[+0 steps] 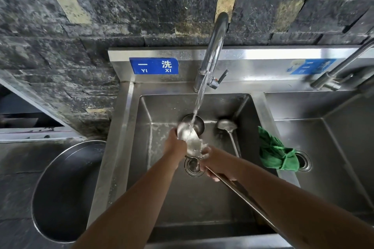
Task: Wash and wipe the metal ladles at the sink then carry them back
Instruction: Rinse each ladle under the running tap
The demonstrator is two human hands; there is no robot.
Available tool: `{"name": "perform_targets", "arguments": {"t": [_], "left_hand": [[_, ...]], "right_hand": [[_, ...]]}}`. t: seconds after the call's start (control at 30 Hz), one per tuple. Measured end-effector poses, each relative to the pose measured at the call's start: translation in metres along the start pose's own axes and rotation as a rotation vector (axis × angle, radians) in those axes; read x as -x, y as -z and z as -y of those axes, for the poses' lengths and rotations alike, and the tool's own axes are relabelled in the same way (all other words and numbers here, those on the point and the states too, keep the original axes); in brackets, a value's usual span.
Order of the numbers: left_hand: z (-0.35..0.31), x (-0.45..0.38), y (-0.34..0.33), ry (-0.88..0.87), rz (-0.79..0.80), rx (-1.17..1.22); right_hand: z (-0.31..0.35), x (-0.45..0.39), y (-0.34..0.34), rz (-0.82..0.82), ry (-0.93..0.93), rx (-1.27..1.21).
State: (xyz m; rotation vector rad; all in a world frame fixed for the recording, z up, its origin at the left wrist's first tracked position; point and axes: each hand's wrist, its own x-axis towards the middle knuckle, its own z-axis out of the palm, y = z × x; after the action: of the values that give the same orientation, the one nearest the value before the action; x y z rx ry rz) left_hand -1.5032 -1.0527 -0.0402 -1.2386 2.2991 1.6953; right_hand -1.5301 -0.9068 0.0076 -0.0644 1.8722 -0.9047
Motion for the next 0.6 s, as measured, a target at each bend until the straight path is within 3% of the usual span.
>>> {"name": "perform_targets", "arguments": {"t": [0.1,0.2,0.33,0.43,0.6], "left_hand": [[0.019,-0.001,0.001,0.242,-0.079,0.297],[0.026,0.002,-0.003,0.512,-0.057,0.581],[0.021,0.011,-0.013,0.611,0.042,0.751],[0.014,0.025,-0.021,0.582,0.166,0.734],[0.001,0.062,-0.039,0.55,0.379,0.506]], "right_hand": [[-0.01,0.007,0.012,0.097,-0.099,-0.296],[-0.016,0.01,0.012,0.16,-0.119,-0.465],[-0.016,0.014,0.008,0.1,-0.052,-0.416],[-0.016,0.013,0.008,0.056,-0.026,-0.357],[-0.013,0.017,0.004,-0.081,0.019,-0.155]]}}
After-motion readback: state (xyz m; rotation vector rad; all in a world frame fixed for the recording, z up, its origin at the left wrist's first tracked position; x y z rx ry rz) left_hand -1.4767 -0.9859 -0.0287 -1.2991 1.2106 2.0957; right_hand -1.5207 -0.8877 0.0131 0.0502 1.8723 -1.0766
